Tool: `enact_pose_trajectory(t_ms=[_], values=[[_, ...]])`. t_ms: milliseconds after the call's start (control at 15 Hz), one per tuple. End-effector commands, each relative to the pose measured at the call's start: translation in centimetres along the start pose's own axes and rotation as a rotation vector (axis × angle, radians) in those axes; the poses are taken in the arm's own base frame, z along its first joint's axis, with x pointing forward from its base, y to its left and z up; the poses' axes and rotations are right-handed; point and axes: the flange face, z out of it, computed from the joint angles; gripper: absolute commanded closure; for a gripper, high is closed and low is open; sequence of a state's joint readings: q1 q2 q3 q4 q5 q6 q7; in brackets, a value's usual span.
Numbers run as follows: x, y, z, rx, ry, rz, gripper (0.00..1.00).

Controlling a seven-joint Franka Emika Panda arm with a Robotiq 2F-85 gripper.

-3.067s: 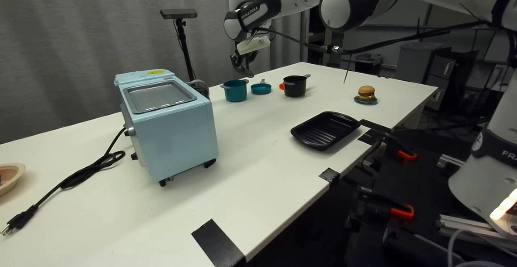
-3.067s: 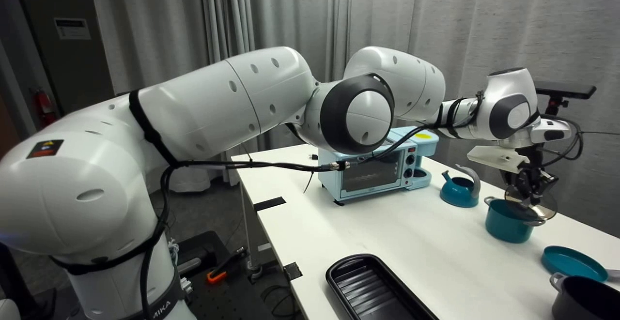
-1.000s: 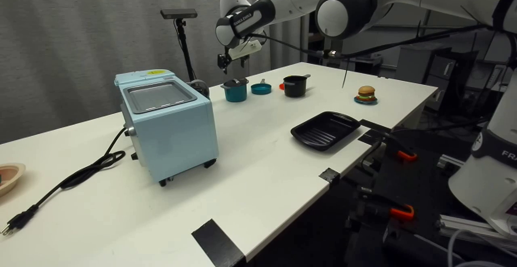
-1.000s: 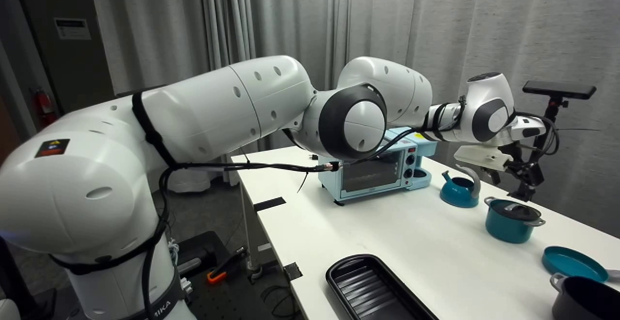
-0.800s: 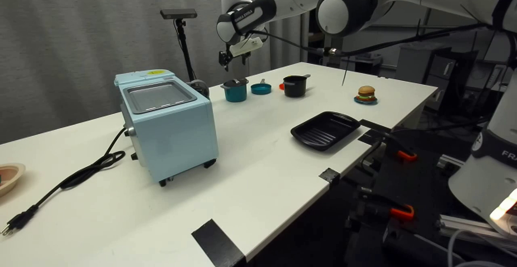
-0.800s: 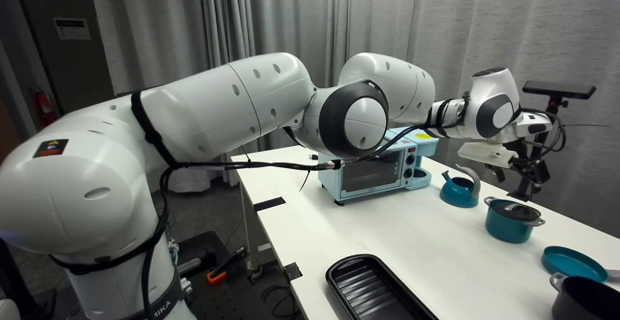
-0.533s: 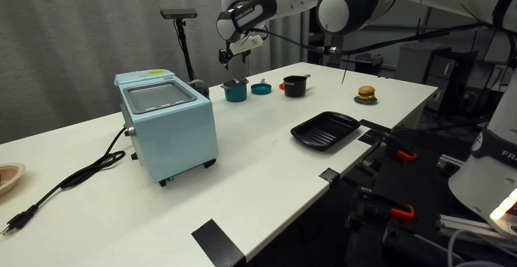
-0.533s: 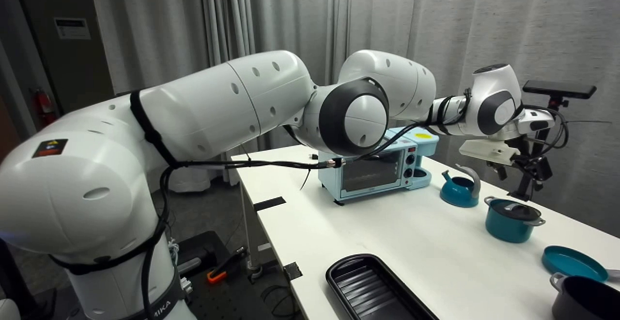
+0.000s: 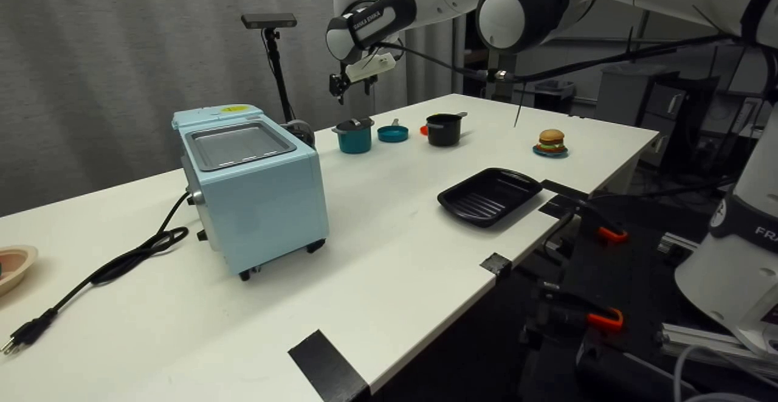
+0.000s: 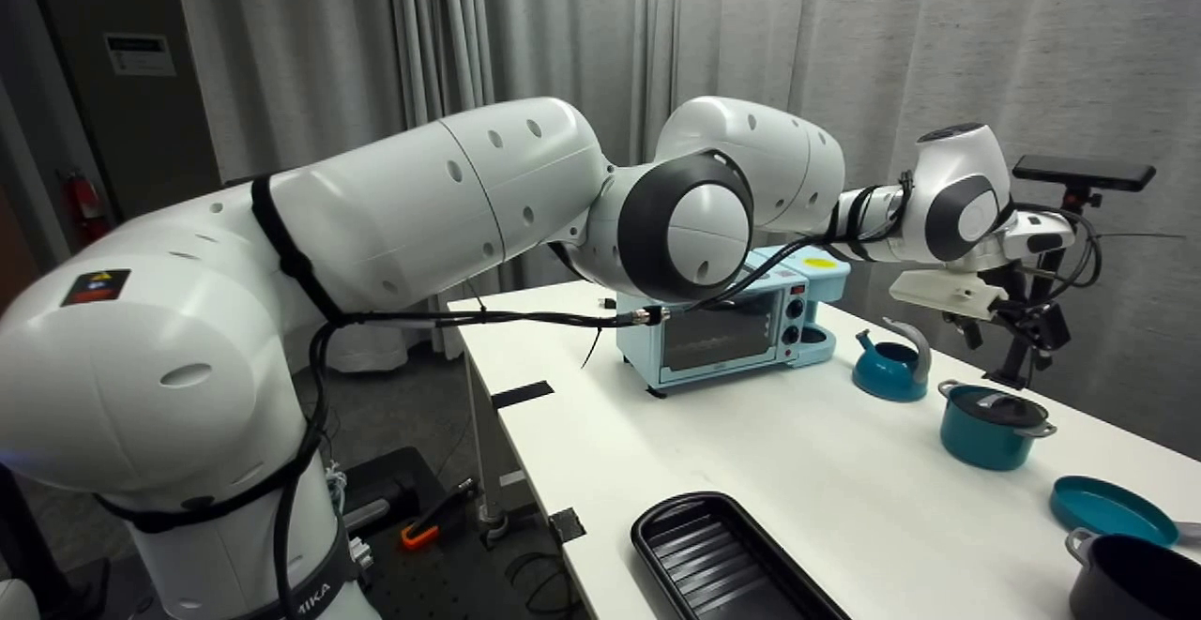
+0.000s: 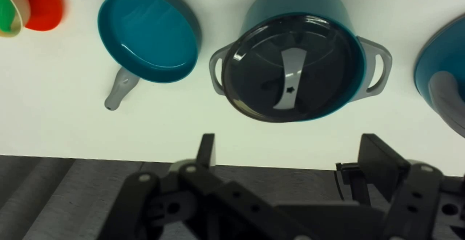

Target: Pick up the lid and place it on the blue pot

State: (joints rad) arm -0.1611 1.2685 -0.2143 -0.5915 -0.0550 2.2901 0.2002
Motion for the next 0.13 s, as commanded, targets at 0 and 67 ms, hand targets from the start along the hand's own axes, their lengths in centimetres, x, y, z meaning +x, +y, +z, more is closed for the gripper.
enact_pose_trajectory(t_ms=[0,67], values=[[0.0,0.0,0.0,0.0,0.0,0.0,0.0],[0.0,0.0,0.0,0.0,0.0,0.0,0.0]])
